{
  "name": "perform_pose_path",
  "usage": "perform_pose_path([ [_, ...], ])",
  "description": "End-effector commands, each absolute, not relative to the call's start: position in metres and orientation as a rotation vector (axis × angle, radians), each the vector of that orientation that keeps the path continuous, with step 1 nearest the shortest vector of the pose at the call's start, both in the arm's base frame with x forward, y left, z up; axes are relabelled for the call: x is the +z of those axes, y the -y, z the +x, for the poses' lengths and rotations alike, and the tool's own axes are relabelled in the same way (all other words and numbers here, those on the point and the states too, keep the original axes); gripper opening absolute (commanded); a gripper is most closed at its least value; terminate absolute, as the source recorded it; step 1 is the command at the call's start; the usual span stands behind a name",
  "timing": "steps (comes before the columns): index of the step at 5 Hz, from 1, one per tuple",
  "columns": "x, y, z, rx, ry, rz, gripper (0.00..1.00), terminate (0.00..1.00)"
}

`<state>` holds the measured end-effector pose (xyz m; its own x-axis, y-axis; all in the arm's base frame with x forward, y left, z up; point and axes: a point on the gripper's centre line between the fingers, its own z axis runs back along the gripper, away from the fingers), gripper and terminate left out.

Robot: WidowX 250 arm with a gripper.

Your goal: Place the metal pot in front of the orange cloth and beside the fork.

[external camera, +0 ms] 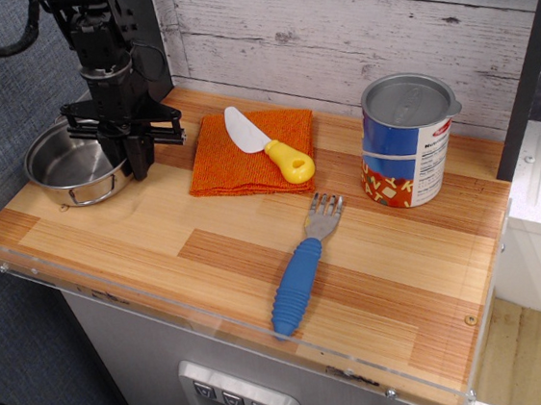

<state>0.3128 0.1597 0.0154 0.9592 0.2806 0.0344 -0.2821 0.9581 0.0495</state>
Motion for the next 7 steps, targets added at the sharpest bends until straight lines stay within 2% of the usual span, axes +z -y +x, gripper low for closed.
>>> perform_pose_path([
  [1,0.058,-0.159,0.317,0.458,0.029,0.149,0.0,0.0],
  [3,0.071,-0.137,0.32,0.754,-0.053,0.194,0.0,0.0],
  [5,0.077,-0.091,0.32,1.106,-0.031,0.116,0.0,0.0],
  [7,0.062,-0.067,0.313,1.343,-0.028,0.054,0.0,0.0],
])
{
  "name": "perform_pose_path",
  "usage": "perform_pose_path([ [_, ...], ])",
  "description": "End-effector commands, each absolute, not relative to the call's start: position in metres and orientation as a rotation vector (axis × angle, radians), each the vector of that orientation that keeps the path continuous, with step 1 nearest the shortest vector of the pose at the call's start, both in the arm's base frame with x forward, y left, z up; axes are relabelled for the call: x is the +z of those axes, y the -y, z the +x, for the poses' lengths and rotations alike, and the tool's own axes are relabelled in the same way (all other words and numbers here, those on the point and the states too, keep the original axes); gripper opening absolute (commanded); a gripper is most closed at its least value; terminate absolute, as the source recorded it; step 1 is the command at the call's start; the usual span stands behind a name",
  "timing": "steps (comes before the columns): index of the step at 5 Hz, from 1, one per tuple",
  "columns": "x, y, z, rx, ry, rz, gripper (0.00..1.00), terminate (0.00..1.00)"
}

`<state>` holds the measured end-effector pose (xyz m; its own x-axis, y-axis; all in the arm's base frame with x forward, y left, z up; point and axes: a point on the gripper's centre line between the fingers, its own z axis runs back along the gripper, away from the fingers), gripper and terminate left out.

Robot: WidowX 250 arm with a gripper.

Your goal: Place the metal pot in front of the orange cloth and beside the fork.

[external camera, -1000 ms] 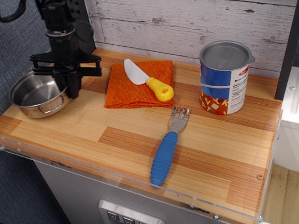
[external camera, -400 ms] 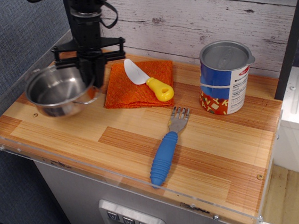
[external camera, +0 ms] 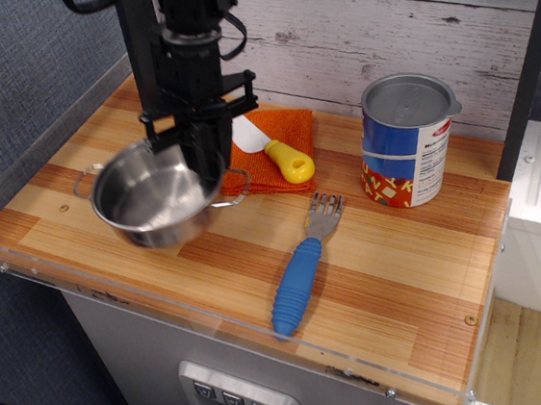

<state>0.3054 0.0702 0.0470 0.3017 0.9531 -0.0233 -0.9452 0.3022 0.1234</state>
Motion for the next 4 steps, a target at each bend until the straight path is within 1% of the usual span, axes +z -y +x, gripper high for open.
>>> perform_pose_path([
  [1,0.055,-0.056,0.311,1.339,-0.033,0.04,0.0,0.0],
  [3,0.037,-0.046,0.316,1.288,-0.016,0.083,0.0,0.0],
  [4,0.034,-0.044,0.32,1.26,0.017,0.106,0.0,0.0],
])
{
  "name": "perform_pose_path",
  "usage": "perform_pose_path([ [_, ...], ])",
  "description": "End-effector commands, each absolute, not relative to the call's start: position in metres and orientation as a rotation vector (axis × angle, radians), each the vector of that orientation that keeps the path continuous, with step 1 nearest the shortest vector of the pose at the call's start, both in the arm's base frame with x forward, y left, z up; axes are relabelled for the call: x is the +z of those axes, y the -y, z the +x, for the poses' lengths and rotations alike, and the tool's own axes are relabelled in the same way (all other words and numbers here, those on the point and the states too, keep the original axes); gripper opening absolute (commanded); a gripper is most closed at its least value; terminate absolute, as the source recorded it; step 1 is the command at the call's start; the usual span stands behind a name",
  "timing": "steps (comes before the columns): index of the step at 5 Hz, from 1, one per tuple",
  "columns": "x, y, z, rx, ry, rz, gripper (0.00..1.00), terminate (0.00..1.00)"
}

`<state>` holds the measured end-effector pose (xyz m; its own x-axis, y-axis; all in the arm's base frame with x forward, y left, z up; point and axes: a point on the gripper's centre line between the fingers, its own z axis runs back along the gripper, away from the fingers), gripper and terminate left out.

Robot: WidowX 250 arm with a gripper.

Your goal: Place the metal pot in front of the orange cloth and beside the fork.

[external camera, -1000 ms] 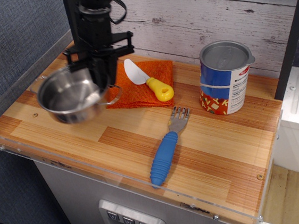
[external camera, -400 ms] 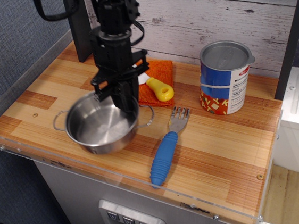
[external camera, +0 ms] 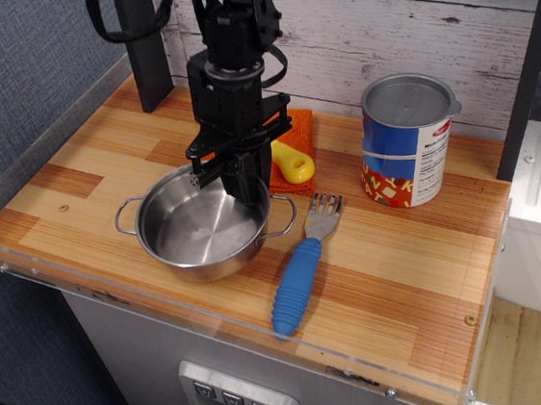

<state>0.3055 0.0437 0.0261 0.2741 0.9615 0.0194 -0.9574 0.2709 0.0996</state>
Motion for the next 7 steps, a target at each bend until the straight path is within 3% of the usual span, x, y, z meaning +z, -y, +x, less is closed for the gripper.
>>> perform_pose_path([
  [1,0.03,-0.047,0.322,1.231,0.021,0.099,0.0,0.0],
  [2,0.029,-0.049,0.32,1.224,0.011,0.073,1.0,0.0],
  [4,0.029,-0.052,0.319,1.193,-0.012,0.075,1.0,0.0],
  [6,0.067,-0.059,0.313,1.191,0.064,0.018,1.0,0.0],
  [7,0.085,-0.061,0.308,1.143,0.11,0.038,1.0,0.0],
])
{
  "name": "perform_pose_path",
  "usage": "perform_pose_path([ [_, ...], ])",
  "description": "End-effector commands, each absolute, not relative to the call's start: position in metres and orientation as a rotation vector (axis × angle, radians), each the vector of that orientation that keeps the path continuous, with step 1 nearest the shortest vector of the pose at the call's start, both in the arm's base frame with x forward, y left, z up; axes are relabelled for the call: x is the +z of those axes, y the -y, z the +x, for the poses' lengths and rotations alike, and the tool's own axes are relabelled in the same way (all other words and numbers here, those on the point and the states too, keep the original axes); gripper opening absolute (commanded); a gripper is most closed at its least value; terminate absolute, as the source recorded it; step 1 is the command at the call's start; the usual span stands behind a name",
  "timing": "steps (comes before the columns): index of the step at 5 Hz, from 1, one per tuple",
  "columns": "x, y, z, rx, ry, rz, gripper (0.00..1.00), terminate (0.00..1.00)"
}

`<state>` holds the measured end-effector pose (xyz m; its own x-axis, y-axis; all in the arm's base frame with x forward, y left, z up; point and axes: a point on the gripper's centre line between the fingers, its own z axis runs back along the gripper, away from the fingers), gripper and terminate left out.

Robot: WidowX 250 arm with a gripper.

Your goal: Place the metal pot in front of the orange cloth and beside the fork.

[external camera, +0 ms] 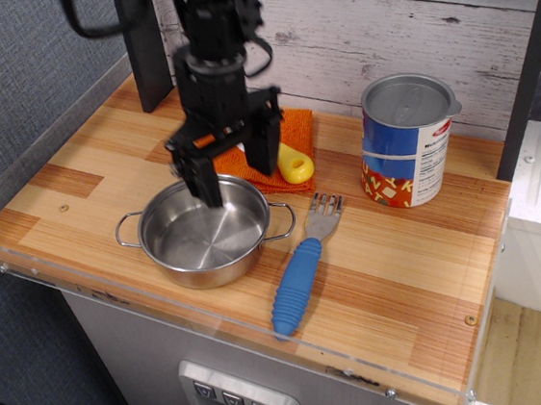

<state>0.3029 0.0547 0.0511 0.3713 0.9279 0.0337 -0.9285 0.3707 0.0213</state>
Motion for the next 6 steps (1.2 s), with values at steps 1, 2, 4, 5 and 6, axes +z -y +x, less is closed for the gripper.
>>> perform_pose_path([
  [1,0.1,-0.064,0.307,0.974,0.14,0.09,1.0,0.0],
  [2,0.102,-0.08,0.306,0.734,0.121,0.142,1.0,0.0],
  [4,0.112,-0.08,0.32,0.32,0.179,0.055,1.0,0.0],
  [5,0.11,-0.08,0.32,0.199,0.184,0.067,1.0,0.0],
  [6,0.106,-0.086,0.329,0.135,0.168,0.086,1.0,0.0],
])
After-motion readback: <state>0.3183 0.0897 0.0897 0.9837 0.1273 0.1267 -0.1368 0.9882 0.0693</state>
